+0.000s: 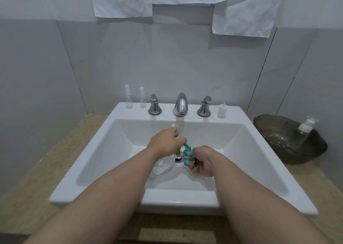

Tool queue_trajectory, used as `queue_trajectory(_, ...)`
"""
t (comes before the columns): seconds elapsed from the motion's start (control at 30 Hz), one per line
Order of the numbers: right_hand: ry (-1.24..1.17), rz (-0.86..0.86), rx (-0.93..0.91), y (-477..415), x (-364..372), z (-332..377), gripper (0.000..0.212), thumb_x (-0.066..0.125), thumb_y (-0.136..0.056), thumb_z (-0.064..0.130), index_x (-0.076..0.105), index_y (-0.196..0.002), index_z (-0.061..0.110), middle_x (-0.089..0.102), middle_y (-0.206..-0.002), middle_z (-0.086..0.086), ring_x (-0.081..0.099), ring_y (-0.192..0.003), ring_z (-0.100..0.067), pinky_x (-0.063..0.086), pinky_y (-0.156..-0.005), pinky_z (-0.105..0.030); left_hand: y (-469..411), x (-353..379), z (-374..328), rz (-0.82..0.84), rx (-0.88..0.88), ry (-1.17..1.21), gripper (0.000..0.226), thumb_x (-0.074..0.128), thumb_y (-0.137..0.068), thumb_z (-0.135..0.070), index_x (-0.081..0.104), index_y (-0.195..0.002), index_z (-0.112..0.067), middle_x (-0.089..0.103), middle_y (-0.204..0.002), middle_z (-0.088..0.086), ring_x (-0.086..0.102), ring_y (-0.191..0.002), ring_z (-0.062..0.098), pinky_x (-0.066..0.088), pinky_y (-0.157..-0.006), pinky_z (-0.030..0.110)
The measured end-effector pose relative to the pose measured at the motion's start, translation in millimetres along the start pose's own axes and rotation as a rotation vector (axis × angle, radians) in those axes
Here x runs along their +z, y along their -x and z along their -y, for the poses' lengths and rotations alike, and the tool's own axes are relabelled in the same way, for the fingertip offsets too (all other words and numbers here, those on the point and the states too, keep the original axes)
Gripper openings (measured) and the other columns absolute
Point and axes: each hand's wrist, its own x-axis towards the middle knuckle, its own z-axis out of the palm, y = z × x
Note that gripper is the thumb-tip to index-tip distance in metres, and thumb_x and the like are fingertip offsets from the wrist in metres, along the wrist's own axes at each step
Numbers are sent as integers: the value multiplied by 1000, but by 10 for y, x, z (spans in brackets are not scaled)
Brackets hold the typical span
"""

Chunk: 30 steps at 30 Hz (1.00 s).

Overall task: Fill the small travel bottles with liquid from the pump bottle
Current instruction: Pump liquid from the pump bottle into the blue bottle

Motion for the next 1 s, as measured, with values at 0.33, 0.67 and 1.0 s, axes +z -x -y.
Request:
queue_trajectory(0.33, 41, -1, -7, -13, 2, -11, 34, 31, -96, 3, 62, -83, 10, 60, -70, -10, 43, -43, -13, 31, -45, -21, -2, -7, 13, -8, -16, 7, 32, 62, -87, -40, 36, -77, -24, 47, -72, -7, 41, -65, 19, 35, -63, 35)
queue_trajectory(0.67, -21, 3, 3, -24, -6, 5, 36, 28, -98, 4, 63, -90, 10, 62, -77, -10, 44, -42, -13, 33, -43, -20, 39, -45, 23, -22, -1, -38, 52, 53, -92, -69, 42, -76, -21, 51, -74, -5, 48, -68, 18, 38, -65, 38)
queue_trajectory(1.0, -43, 14, 6, -28, -10, 10, 37, 29, -98, 5, 64, -90, 10, 62, -77, -10, 45, -43, -13, 34, -42, -20, 38, -39, 10, -25, -3, -24, 49, 54, -92, -66, 43, -75, -21, 51, -73, -6, 49, -68, 18, 38, -65, 37)
